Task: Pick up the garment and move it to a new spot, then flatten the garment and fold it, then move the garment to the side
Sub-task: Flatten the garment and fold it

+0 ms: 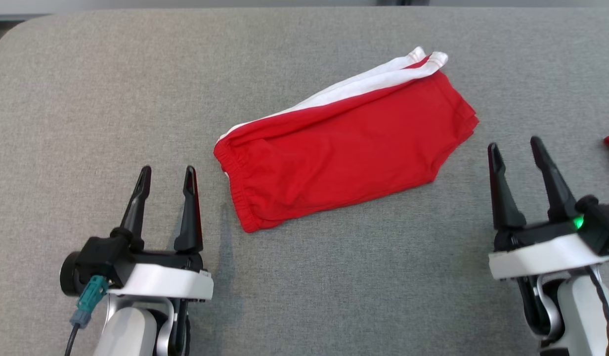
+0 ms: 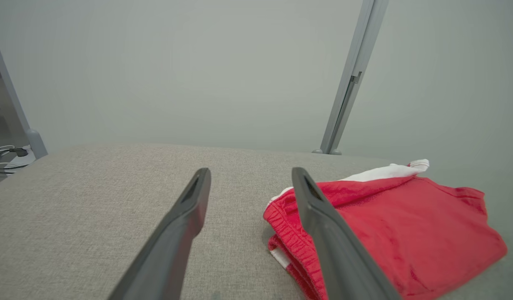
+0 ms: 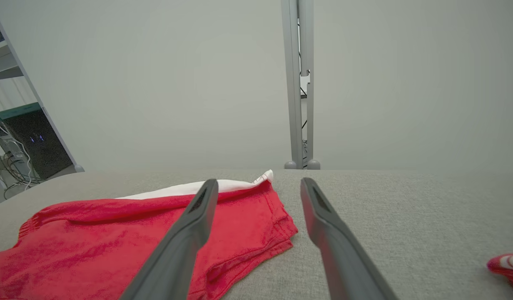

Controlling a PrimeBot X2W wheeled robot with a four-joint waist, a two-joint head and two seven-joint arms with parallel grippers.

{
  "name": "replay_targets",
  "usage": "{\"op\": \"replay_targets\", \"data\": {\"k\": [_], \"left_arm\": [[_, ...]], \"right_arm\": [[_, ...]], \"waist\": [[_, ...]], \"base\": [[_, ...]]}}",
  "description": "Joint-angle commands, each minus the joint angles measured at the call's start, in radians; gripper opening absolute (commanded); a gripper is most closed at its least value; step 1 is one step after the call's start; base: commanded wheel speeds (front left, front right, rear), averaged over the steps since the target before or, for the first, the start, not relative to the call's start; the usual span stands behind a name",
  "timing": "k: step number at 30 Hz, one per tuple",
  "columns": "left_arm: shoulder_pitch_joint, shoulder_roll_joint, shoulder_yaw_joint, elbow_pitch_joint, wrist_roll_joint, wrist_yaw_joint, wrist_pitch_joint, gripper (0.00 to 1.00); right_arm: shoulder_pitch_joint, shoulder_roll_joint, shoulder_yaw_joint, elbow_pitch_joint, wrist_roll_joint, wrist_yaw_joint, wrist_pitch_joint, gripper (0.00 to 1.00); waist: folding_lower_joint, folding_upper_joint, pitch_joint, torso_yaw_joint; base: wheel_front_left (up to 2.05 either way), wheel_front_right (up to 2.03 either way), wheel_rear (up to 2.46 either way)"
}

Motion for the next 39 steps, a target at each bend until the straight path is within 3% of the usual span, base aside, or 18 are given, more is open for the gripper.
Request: {"op": "replay_targets", "data": {"k": [1,9,22,27,33,39], "left_arm": [[0.013,0.006,0.007,0.0,0.01,-0.006,-0.004,1.0],[0.044,0.006,0.018,0.022,0.01,-0.01,-0.004,1.0],[0.006,0.008,0.01,0.04,0.004,-0.014,-0.004,1.0],[-0.023,0.004,-0.009,0.034,0.005,-0.017,-0.004,1.0],[-0.065,-0.002,-0.038,0.033,0.006,-0.027,-0.004,1.0],[-0.083,-0.007,-0.054,0.034,0.004,-0.029,-0.004,1.0]], "right_arm": [[0.023,0.003,-0.004,-0.011,-0.006,0.0,-0.005,1.0],[0.078,0.023,-0.014,-0.031,-0.016,0.0,-0.005,1.0],[0.042,0.022,-0.017,-0.011,-0.013,0.0,-0.005,1.0],[-0.048,-0.018,-0.005,0.098,0.0,0.0,-0.005,1.0],[-0.204,-0.067,0.021,0.312,0.018,0.0,0.012,1.0],[-0.317,-0.06,0.066,0.501,0.048,0.0,0.044,1.0]], "waist": [[0.0,0.0,-0.016,-0.01],[0.0,0.0,-0.03,-0.019],[0.0,0.0,-0.013,-0.006],[0.0,0.0,0.024,0.021],[0.0,0.0,0.072,0.066],[0.0,0.0,0.092,0.086]], "base": [[0.0,0.0,0.0],[0.0,0.0,0.0],[0.0,0.0,0.0],[0.0,0.0,0.0],[0.0,0.0,0.0],[0.0,0.0,0.0]]}}
